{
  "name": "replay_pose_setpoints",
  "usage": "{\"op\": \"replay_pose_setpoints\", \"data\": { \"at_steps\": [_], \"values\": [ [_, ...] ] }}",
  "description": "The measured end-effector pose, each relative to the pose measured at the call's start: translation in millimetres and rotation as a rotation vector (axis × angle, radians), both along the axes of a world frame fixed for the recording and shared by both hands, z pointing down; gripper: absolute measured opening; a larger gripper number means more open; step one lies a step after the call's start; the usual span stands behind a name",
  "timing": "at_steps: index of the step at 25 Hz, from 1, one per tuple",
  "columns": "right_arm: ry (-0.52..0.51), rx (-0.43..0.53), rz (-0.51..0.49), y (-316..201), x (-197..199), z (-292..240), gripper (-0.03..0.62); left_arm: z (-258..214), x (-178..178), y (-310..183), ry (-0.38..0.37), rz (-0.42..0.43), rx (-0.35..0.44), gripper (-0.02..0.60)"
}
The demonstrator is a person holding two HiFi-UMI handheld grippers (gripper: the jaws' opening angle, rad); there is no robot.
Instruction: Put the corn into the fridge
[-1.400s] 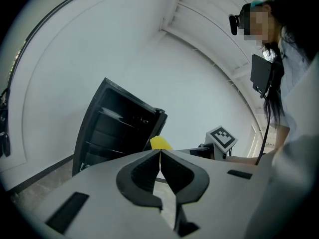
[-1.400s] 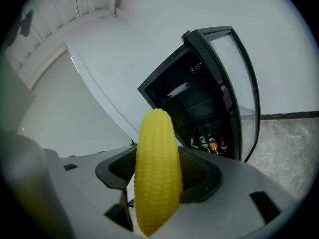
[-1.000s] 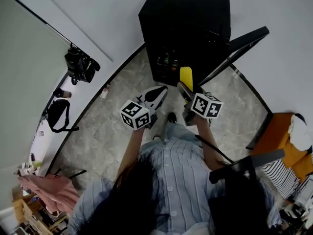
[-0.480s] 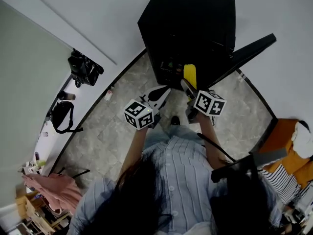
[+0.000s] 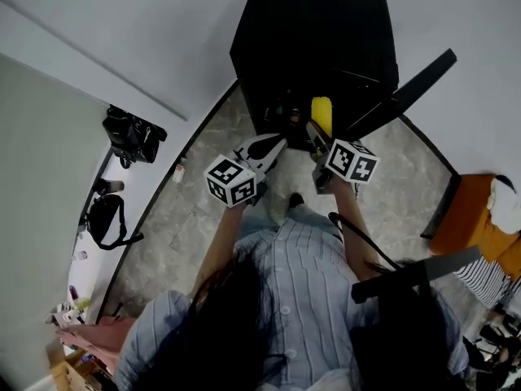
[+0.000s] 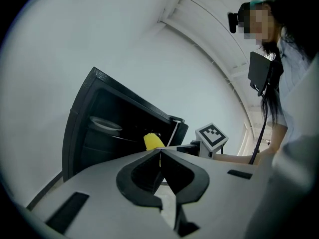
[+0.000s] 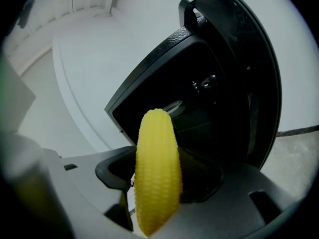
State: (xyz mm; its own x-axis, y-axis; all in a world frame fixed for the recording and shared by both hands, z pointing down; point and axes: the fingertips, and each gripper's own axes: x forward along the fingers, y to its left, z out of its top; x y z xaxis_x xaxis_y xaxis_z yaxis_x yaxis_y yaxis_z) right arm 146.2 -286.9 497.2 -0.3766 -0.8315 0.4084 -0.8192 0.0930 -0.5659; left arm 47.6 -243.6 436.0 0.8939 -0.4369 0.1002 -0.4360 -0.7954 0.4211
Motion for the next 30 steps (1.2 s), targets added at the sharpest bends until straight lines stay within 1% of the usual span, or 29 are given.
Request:
{"op": "replay_pose_setpoints", "data": {
  "at_steps": [3,8,13,15,20,23,27,30],
  "values": [
    [0.023,0.018,0.062,-19.4,1.6,-2.0,0.259,-5.3,-3.2,-14.9,0.007,0.066,0.013,0.008],
    [0.077,0.011,0.138,-43.1,2.9,5.5,0.259,-3.4,-7.7,-27.7,0.015,0.173,0.014,0.008],
    [0.184,0.002,0.200,-57.9,15.3,8.8,0.259,-6.0,-4.1,-32.8,0.025,0.261,0.031,0.008],
    [0.212,-0.005,0.218,-63.6,20.7,10.7,0.259,-7.1,-1.8,-33.8,0.030,0.289,0.039,0.008],
    [0.281,-0.037,0.250,-77.8,34.2,10.0,0.259,-10.9,5.6,-32.8,0.046,0.340,0.052,0.008],
    [0.308,-0.040,0.278,-88.5,39.7,6.3,0.259,-14.2,5.1,-29.6,0.045,0.365,0.066,0.008],
    [0.358,-0.009,0.323,-104.4,49.9,-0.5,0.259,-14.6,-0.6,-28.4,0.040,0.375,0.071,0.008],
    [0.403,0.038,0.323,-119.7,52.6,-2.3,0.259,-8.8,-8.1,-32.6,0.023,0.364,0.062,0.008]
  ]
}}
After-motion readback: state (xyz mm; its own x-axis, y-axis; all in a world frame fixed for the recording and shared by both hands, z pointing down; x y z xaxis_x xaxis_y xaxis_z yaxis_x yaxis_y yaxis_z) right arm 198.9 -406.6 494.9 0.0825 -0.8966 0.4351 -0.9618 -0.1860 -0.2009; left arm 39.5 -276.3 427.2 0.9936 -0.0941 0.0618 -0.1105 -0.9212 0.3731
